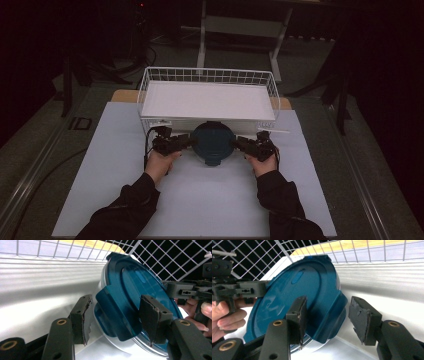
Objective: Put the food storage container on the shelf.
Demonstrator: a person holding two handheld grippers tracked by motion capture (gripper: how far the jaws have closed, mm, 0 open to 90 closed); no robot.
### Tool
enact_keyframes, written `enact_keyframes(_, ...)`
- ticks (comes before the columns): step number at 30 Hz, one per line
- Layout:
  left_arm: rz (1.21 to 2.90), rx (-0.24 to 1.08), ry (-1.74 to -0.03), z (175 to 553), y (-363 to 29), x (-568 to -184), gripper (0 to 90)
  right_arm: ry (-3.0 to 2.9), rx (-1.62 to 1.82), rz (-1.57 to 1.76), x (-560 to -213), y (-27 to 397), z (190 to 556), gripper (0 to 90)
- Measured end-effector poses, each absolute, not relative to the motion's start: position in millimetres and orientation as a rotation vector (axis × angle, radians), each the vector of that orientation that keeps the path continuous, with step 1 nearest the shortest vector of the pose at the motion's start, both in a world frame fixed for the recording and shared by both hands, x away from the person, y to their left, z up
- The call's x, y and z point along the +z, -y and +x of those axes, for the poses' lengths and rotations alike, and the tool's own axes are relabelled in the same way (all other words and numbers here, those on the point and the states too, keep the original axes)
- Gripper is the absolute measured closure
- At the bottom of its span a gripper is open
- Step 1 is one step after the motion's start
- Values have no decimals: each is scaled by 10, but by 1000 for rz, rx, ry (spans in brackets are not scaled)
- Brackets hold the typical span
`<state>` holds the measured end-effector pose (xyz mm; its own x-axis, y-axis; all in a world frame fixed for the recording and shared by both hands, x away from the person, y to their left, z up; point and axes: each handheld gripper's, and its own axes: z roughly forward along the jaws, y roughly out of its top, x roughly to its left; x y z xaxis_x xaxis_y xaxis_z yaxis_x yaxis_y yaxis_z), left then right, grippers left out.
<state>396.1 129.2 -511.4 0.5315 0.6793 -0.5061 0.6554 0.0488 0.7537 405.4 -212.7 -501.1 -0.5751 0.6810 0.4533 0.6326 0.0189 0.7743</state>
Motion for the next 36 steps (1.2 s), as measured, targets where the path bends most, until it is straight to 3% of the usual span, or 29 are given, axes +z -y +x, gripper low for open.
enact_keyframes(9, 1685, 63, -1113, 3949, -1276, -5088, 366, -2192, 1584, 1424, -4969, 2079, 4058, 476)
enact_keyframes(18, 1703, 27, -1027, 3784, -1288, -4998, 111, -2204, 1544, 1341, -4863, 2032, 3909, 461)
enact_keyframes(20, 1716, 15, -998, 3746, -1293, -4970, 2, -2198, 1539, 1321, -4824, 2044, 3870, 473)
enact_keyframes(36, 1775, 34, -911, 3243, -1367, -4819, 2, -2279, 1559, 1232, -4690, 1960, 3400, 537)
